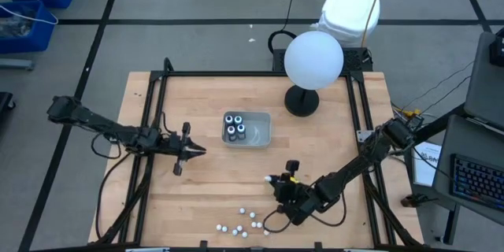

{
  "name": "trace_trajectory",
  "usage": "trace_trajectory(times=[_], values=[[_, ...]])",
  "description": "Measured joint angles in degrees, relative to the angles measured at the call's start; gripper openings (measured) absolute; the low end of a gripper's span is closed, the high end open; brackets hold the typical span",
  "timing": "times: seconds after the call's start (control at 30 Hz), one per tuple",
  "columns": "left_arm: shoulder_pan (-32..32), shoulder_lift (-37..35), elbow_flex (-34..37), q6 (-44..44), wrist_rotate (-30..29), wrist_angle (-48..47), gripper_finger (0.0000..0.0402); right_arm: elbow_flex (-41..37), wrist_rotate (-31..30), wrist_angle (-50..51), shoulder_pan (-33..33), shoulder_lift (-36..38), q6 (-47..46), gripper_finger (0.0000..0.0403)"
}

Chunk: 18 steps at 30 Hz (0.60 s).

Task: Pick & Place food coloring
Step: Put the small blue food coloring bottle into the gray bin

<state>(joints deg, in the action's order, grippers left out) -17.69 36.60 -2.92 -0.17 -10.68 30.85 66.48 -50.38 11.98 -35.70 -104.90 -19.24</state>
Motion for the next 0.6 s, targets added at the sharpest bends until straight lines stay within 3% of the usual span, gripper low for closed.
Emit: trace_trajectory(times=[0.2, 0.33, 0.6], values=[[-2.5, 12.1, -7.2, -4.7, -3.7, 0.8, 0.0127, 0.0, 4.2, -14.2, 5.2, -0.2, 16.8, 0.0065], [-3.3, 20.5, -12.0, -7.1, -5.9, 1.0, 0.0163, 0.0, 3.8, -18.1, 7.3, -0.3, 23.5, 0.0064], [-3.7, 34.0, -21.1, -11.9, -7.1, 3.5, 0.0184, 0.1, 1.0, -27.3, 8.9, -1.0, 37.2, 0.0065]])
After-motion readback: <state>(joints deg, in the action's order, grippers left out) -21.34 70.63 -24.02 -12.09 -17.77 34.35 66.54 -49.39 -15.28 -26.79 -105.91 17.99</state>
